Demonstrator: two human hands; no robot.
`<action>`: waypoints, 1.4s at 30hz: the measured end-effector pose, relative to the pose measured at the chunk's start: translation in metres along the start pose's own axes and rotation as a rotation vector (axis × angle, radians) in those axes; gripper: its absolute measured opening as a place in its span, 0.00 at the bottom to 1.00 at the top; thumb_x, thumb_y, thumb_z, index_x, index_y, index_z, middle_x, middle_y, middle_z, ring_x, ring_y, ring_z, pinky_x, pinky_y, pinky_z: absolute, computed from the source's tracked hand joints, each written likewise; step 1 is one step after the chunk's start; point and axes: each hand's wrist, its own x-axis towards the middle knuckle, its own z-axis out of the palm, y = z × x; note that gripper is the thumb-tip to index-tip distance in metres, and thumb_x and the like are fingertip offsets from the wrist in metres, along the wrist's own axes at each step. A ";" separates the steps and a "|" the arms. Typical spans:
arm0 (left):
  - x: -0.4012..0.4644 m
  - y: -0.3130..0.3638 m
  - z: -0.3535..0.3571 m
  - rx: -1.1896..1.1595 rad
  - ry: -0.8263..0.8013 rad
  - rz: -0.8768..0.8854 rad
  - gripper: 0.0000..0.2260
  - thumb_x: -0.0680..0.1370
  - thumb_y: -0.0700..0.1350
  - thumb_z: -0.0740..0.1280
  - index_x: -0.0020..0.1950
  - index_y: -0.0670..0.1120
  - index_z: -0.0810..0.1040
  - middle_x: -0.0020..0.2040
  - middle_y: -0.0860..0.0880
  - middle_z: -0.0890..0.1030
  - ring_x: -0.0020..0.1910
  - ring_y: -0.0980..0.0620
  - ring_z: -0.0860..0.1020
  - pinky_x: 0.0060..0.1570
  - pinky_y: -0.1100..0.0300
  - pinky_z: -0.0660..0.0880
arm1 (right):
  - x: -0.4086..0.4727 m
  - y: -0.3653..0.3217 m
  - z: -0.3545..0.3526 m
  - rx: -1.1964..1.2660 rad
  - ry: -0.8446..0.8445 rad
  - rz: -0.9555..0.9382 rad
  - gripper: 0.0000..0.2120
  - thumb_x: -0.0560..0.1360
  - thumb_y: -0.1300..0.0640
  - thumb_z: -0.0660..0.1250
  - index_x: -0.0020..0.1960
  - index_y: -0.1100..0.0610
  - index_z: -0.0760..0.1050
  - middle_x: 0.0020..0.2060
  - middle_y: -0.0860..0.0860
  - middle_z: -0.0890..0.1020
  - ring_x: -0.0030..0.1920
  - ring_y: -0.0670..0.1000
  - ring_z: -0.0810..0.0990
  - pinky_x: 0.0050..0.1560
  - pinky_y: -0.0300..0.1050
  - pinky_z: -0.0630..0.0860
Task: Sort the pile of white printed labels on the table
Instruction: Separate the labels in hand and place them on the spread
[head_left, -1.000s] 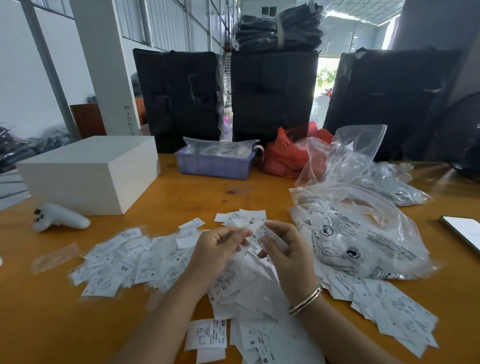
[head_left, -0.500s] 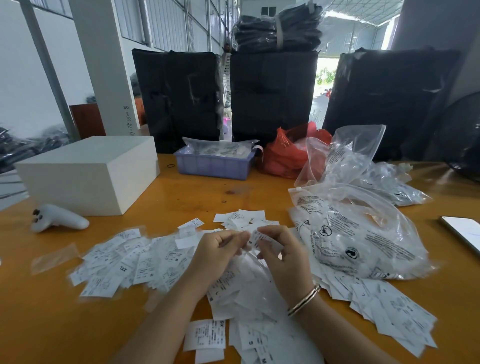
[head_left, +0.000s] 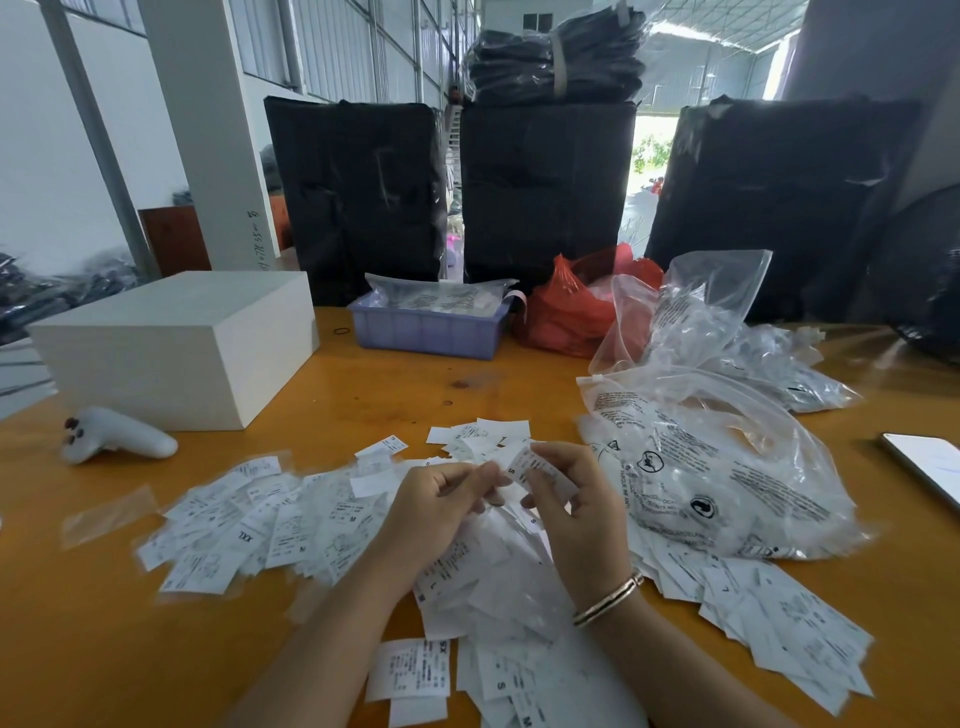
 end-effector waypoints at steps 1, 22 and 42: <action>0.000 0.000 0.000 0.009 0.003 -0.006 0.16 0.67 0.64 0.64 0.40 0.55 0.84 0.36 0.56 0.84 0.34 0.63 0.78 0.39 0.72 0.74 | 0.000 0.000 0.001 -0.020 0.003 -0.022 0.19 0.73 0.69 0.68 0.48 0.44 0.72 0.42 0.44 0.80 0.34 0.44 0.81 0.34 0.35 0.77; -0.001 0.004 -0.003 -0.049 0.027 -0.112 0.13 0.70 0.62 0.64 0.37 0.57 0.85 0.31 0.56 0.81 0.31 0.63 0.77 0.32 0.74 0.72 | -0.001 0.001 -0.001 0.073 -0.221 0.123 0.18 0.72 0.70 0.68 0.49 0.47 0.74 0.37 0.47 0.80 0.33 0.45 0.80 0.35 0.41 0.78; -0.001 0.011 -0.002 -0.175 0.068 -0.076 0.04 0.70 0.47 0.73 0.41 0.55 0.86 0.41 0.56 0.85 0.40 0.65 0.80 0.36 0.75 0.72 | 0.004 0.005 -0.001 0.235 0.015 0.193 0.13 0.72 0.68 0.69 0.48 0.51 0.75 0.45 0.51 0.80 0.32 0.46 0.82 0.33 0.38 0.78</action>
